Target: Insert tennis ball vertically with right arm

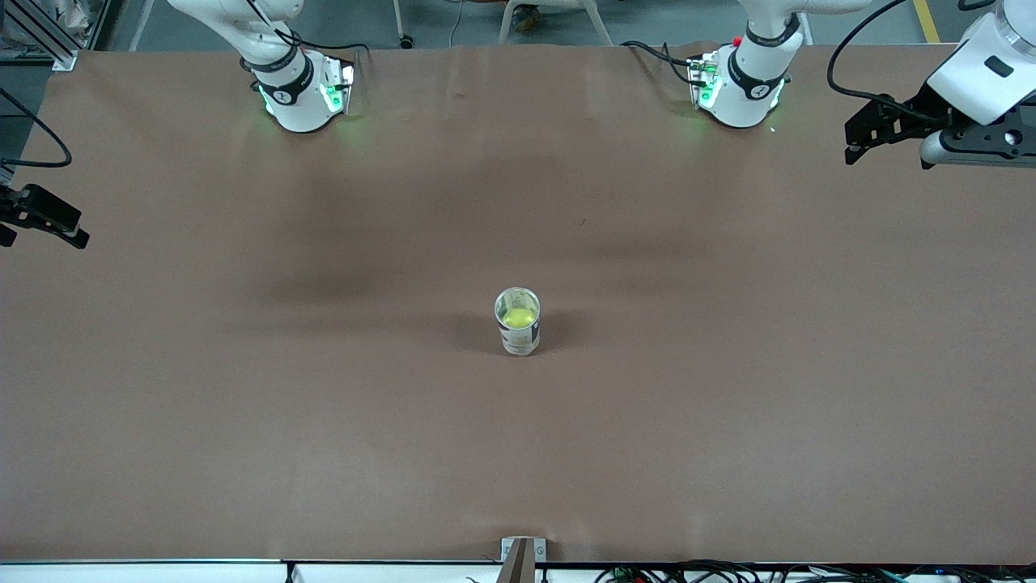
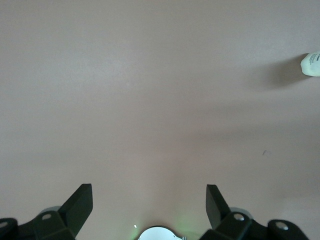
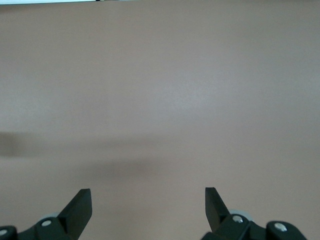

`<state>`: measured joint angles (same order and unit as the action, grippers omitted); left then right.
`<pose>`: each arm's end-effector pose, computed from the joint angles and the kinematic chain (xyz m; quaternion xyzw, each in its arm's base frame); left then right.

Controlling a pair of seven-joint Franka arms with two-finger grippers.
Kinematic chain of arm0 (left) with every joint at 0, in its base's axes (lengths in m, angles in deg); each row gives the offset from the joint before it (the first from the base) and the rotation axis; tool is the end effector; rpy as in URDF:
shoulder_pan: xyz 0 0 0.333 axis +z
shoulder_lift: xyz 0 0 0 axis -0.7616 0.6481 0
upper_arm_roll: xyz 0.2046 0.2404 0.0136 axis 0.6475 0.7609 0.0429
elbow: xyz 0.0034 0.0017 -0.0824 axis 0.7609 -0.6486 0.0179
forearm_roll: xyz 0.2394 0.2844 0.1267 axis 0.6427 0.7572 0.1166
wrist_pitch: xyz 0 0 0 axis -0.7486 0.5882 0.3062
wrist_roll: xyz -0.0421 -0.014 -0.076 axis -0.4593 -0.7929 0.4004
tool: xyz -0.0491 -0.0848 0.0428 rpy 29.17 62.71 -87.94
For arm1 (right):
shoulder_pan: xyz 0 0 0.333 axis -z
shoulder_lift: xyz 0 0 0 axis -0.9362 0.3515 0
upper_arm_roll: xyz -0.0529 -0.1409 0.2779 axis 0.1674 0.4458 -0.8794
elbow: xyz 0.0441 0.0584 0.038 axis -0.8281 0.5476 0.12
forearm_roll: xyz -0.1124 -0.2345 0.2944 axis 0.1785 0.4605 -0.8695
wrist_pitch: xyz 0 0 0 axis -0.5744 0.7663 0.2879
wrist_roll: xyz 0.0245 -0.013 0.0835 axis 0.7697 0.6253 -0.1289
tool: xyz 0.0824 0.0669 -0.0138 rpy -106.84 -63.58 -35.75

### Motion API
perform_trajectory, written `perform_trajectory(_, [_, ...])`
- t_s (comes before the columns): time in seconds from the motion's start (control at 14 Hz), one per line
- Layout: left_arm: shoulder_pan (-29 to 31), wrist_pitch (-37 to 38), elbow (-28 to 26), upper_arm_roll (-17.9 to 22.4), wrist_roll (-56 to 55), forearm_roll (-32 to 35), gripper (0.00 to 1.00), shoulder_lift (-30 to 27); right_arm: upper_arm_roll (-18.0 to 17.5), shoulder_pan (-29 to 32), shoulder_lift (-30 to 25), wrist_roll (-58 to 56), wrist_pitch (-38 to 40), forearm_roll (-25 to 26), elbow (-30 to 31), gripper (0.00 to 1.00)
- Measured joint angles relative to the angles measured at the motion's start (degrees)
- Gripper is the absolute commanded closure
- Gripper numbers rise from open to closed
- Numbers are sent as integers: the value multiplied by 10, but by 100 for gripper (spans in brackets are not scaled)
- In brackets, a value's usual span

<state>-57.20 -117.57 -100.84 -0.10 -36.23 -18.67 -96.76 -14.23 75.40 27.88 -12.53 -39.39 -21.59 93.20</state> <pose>0.4896 -0.0754 0.6485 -0.9985 0.0531 0.0145 0.0058 0.5597 -0.0623 0.6244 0.9987 -0.0207 0.0472 0.0044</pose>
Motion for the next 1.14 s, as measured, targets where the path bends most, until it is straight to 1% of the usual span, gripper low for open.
perform_trajectory(0.43, [1, 0, 0, 1, 0, 0, 0, 0, 1, 0, -2, 0, 4, 0, 4, 0])
perform_trajectory(0.71, [6, 0, 0, 4, 0, 0, 0, 1, 1, 0, -18, 0, 6, 0, 17, 0])
perform_trajectory(1.14, [6, 0, 18, 5, 0, 0, 0, 22, 5, 2, -27, 0, 6, 0, 28, 0])
